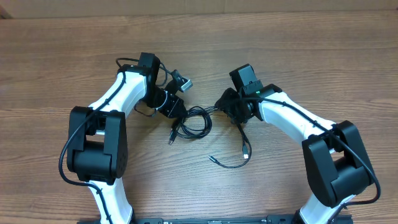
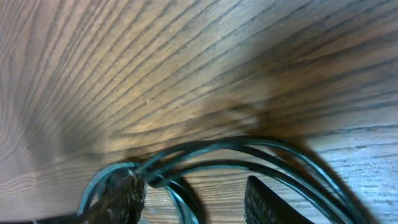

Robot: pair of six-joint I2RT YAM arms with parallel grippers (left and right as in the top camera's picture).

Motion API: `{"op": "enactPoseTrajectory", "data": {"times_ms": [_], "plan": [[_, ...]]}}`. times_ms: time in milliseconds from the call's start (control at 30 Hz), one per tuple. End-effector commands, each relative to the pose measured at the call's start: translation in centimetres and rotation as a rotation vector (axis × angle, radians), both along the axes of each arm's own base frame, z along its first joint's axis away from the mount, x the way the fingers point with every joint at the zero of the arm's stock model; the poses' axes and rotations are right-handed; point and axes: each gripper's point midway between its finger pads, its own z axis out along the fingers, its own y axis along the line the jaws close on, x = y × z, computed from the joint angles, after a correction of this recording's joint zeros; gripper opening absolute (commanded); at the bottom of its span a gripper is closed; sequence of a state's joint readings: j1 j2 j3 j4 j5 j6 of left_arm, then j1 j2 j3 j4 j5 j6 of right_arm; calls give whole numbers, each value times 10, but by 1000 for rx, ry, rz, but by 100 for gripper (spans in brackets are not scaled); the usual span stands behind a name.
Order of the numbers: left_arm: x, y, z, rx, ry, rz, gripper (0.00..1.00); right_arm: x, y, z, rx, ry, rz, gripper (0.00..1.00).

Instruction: Untangle cables

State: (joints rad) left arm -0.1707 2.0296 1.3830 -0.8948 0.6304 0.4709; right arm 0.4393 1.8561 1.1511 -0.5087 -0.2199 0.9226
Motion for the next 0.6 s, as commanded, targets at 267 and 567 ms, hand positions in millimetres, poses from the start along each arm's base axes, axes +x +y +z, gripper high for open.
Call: {"op": "enactPoseTrajectory", "data": {"times_ms": [267,567], "plan": [[11,19,-13,165,15,103,24,-8,7,-9,-5,2,10,49],[9,35,-20,266,63,189,27,-9,8,-9,-7,3,16,49]]}}
